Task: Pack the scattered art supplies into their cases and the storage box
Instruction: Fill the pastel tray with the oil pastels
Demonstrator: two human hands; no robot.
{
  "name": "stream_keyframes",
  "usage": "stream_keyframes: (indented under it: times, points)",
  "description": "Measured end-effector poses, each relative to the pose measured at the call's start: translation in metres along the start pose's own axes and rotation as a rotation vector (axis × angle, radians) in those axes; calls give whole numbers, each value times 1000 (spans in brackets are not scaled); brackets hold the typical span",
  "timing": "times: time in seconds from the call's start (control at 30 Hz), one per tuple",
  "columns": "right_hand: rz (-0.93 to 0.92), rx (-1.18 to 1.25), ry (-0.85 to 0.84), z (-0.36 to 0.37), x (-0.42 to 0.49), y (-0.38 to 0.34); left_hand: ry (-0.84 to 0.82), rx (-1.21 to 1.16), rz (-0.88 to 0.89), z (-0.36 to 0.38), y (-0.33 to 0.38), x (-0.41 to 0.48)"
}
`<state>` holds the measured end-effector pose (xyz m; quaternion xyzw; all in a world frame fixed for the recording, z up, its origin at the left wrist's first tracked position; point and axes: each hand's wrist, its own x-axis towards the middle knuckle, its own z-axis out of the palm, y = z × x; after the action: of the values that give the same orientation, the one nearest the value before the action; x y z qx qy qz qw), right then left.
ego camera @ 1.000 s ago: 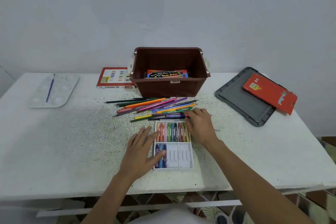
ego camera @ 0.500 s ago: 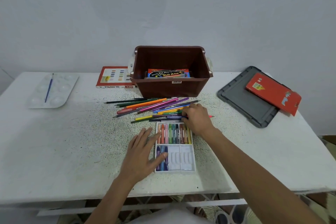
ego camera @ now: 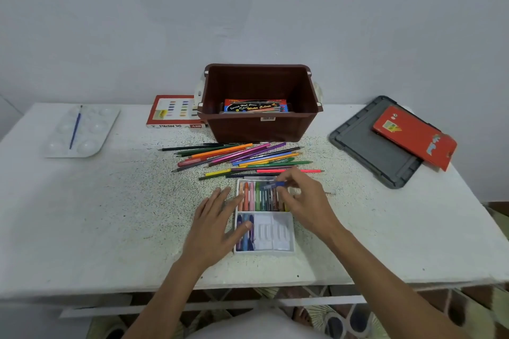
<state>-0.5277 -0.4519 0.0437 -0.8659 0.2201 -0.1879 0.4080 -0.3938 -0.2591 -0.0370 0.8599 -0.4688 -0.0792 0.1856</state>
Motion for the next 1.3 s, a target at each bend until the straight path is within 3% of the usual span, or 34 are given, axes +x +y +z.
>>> stream_keyframes:
  times: [0.17,0.43,0.63,0.93,1.3]
  points:
    - [44,132,-91,10,-32,-2,15,-16,14,-1,0,-1]
    - [39,80,-213,27,-51,2,12,-35,10,2,-1,-1]
    - [4,-8,-171,40,-46,4,33,-57,17,2,-1,-1]
    - [-52,-376,-134,56,-43,14,39,-54,20,3,-2,-1]
    - [-73,-280,-116,37,-45,17,48,-59,25,4,-2,-1]
